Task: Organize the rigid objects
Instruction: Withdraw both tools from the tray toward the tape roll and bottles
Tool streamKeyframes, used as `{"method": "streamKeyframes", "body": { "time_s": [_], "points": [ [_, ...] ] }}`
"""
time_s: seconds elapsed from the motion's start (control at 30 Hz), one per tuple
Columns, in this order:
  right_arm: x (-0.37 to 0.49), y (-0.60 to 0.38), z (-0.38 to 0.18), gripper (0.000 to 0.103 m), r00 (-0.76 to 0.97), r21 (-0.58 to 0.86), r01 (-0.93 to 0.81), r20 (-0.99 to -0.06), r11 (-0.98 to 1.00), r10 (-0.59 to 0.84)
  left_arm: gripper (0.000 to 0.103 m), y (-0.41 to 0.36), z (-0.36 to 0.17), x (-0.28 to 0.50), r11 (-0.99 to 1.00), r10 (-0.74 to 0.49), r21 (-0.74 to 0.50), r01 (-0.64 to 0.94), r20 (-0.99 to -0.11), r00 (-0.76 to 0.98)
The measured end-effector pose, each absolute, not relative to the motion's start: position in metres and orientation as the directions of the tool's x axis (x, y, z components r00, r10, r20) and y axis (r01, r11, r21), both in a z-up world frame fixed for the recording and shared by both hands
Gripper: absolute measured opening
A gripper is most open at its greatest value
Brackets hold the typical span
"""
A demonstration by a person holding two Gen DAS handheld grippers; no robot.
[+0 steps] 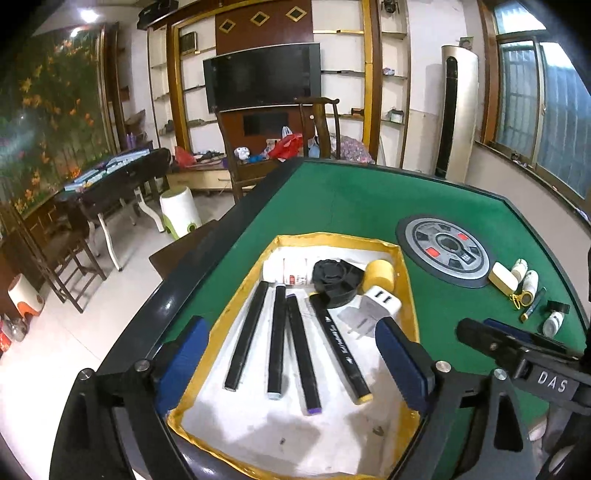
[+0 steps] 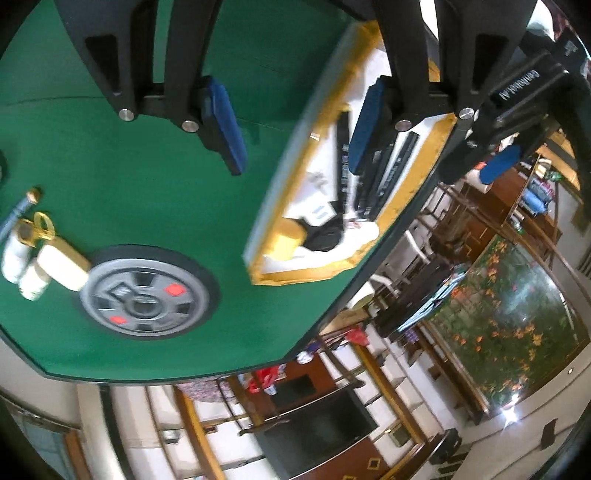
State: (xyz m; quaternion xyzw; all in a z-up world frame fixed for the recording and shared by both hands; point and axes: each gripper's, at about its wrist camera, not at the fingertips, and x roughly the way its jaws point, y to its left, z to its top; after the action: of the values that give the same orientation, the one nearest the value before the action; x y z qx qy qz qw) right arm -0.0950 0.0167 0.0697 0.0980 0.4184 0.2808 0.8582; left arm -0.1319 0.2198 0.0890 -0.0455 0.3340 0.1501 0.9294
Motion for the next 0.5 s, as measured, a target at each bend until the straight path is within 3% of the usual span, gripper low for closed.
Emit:
{"method": "streamKeyframes", "body": {
  "time_s": [0.5],
  "points": [
    [-0.094,-0.071,0.061,0.058,0.573,0.443,-0.262,-0.643,0.857,0.508,0.094,0.159,0.100,-0.137,0.961,0.270,0.128,-0.243,-0.613,0.743]
  ]
}}
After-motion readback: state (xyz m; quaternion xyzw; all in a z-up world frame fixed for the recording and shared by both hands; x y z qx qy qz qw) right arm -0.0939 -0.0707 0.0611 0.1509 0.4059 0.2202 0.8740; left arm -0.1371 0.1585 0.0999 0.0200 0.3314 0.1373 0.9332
